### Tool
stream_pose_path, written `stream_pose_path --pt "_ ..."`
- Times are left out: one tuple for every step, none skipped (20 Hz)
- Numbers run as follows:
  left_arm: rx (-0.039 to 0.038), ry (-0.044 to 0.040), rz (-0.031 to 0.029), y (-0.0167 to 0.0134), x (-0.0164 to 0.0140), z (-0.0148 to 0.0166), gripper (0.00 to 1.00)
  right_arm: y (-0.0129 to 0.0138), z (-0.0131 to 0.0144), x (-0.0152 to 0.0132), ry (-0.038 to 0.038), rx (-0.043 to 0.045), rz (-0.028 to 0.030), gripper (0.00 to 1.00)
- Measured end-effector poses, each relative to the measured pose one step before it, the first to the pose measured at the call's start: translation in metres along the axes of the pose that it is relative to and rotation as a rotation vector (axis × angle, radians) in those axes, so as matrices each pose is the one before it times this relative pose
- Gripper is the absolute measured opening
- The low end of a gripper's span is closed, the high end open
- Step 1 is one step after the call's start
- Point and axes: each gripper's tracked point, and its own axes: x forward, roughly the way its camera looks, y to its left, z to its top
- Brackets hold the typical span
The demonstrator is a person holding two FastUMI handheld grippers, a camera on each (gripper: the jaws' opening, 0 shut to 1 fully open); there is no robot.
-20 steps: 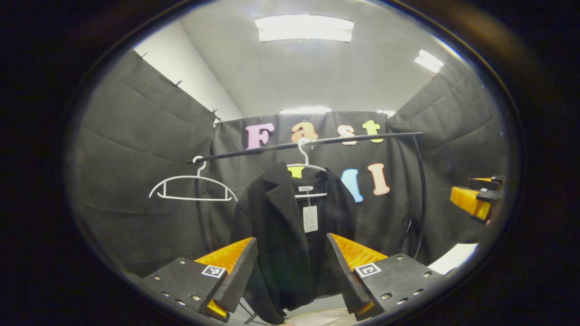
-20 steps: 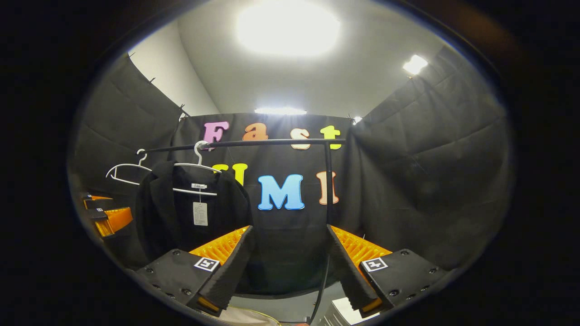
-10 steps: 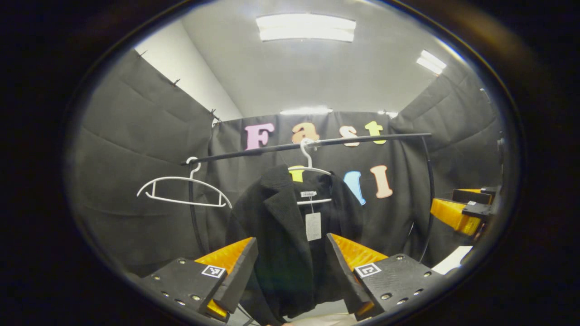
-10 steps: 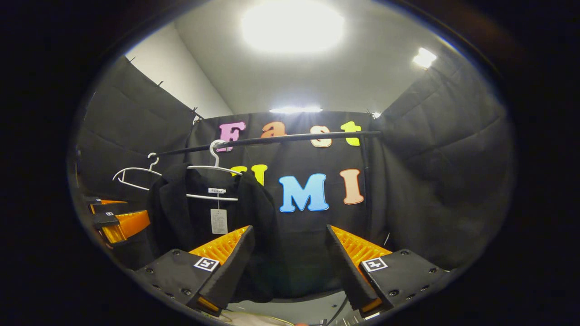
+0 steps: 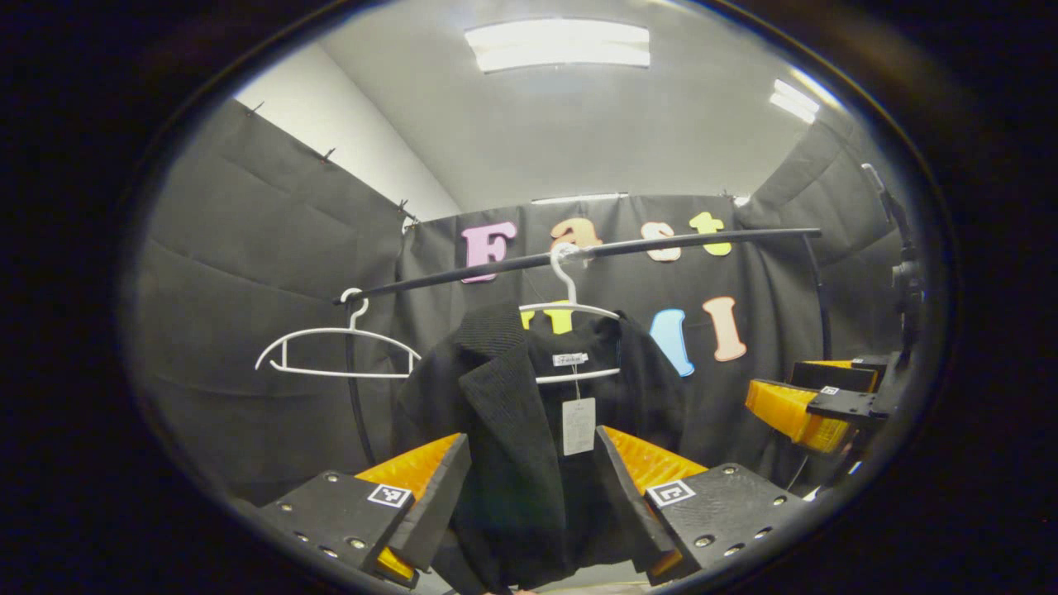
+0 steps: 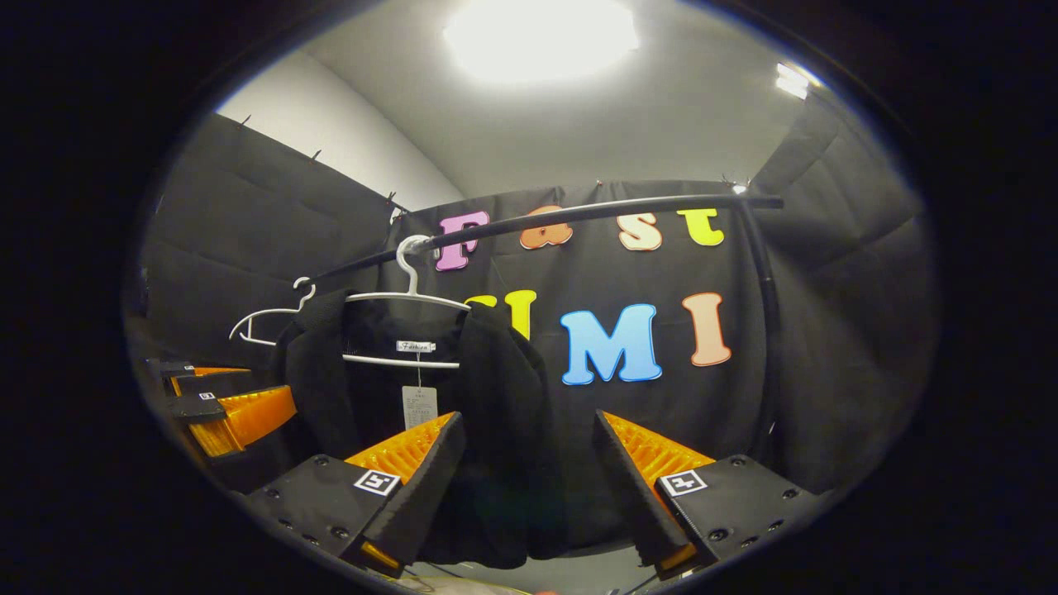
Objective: Grasp the clothes on the hanger with both hands and then place them into the laundry hamper below.
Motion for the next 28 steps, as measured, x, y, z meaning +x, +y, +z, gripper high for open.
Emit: stream_pose_path --pt "0.00179 0.00362 0.01040 -0.00044 0.00582 -0.00168 0.88 -0.00036 -0.00247 0.00842 0.00539 0.00382 0.01274 0.97" --pt "0.00354 0.00204 0.00937 -0.00005 0.00633 -0.00081 0.88 -0.00027 -0.00134 0.00861 0.00356 0.00406 0.01253 0.98" --pt "0.00545 0.00187 0.01065 0.00023 0.00593 -0.00153 0.88 0.00008 -0.00190 0.00723 0.00194 0.00468 0.01043 0.97" --pt "0.00604 0.00146 0.00905 0.00019 0.00580 -0.00047 0.88 -0.00070 -0.00128 0.00813 0.00337 0.00521 0.00972 0.98" --pt "0.00614 0.00379 0.00905 0.00025 0.00463 -0.00209 0.87 -0.00006 -0.00141 0.00886 0.00293 0.00647 0.00865 0.96" --pt "0.00348 0.00420 0.00957 0.00056 0.00630 -0.00103 0.87 -0.00042 -0.00036 0.00794 0.00238 0.00767 0.00823 0.97" --pt "0.00075 0.00524 0.00886 0.00130 0.00527 -0.00273 0.88 0.00048 -0.00097 0.00858 0.00194 0.00851 0.00864 0.96" --pt "-0.00188 0.00510 0.00918 0.00055 0.00453 -0.00100 0.87 -0.00008 -0.00064 0.00788 0.00294 0.00664 0.00866 0.98" --pt "-0.00234 0.00430 0.01100 0.00158 0.00489 -0.00201 0.87 -0.00071 -0.00127 0.00820 0.00404 0.00514 0.00684 0.98" --pt "-0.00221 0.00465 0.01020 0.00056 0.00471 -0.00058 0.87 -0.00008 -0.00083 0.00708 0.00428 0.00565 0.00894 0.98" --pt "-0.00055 0.00430 0.00967 0.00090 0.00435 -0.00209 0.87 0.00162 -0.00179 0.00748 0.00300 0.00762 0.01005 0.96" --pt "0.00209 0.00311 0.01075 0.00103 0.00502 -0.00112 0.88 0.00159 -0.00185 0.00707 0.00550 0.00781 0.01087 0.98" --pt "0.00322 0.00225 0.00923 0.00047 0.00412 -0.00183 0.88 0.00208 -0.00229 0.00615 0.00515 0.00807 0.01103 0.98" --pt "0.00286 0.00192 0.00590 -0.00051 0.00408 -0.00049 0.88 0.00206 -0.00200 0.00670 0.00580 0.00725 0.01001 0.98" --pt "0.00583 0.00162 0.00679 -0.00048 0.00467 -0.00055 0.88 0.00180 -0.00222 0.00514 0.00651 0.00448 0.00934 0.98" --pt "0.00940 0.00183 0.00959 -0.00035 0.00529 -0.00122 0.88 0.00120 -0.00166 0.00646 0.00311 0.00137 0.00642 0.96" --pt "0.01001 0.00349 0.00870 -0.00043 0.00464 -0.00057 0.88 0.00144 -0.00092 0.00556 0.00128 -0.00116 0.00576 0.98" --pt "0.00783 0.00487 0.00987 0.00076 0.00441 -0.00160 0.88 0.00109 -0.00048 0.00705 0.00057 -0.00251 0.00417 0.96" --pt "0.00372 0.00589 0.00635 -0.00206 0.00511 -0.00171 0.87 0.00105 -0.00086 0.00573 0.00122 -0.00205 0.00371 0.98" --pt "0.00044 0.00618 0.00564 -0.00174 0.00279 -0.00179 0.88 0.00147 0.00007 0.00555 -0.00063 -0.00024 0.00601 0.98" --pt "-0.00027 0.00499 0.00634 -0.00090 0.00406 -0.00122 0.88 0.00141 -0.00057 0.00560 -0.00166 -0.00304 0.00220 0.98" --pt "0.00036 0.00316 0.00627 -0.00049 0.00263 -0.00109 0.88 -0.00049 -0.00009 0.00469 0.00011 -0.00406 -0.00169 0.98" --pt "0.00102 -0.00037 0.00593 -0.00101 0.00245 0.00014 0.88 0.00145 -0.00100 0.00390 0.00002 -0.00239 0.00204 0.98" --pt "0.00264 -0.00129 0.00919 0.00078 0.00256 -0.00052 0.88 0.00171 -0.00067 0.00446 0.00101 -0.00190 0.00467 0.98" --pt "0.00282 0.00046 0.00727 0.00010 0.00251 -0.00026 0.88 0.00147 -0.00076 0.00288 0.00275 0.00018 0.00182 0.96" --pt "0.00182 0.00281 0.00687 0.00004 0.00121 -0.00144 0.88 0.00113 -0.00175 0.00325 0.00476 0.00134 0.00259 0.98" --pt "0.00092 0.00341 0.00615 0.00079 0.00232 -0.00110 0.88 0.00326 -0.00278 0.00331 0.00647 0.00413 0.00766 0.98" --pt "-0.00088 0.00252 0.00642 0.00087 0.00131 -0.00147 0.88 0.00259 -0.00164 0.00306 0.00664 0.00517 0.00694 0.98"
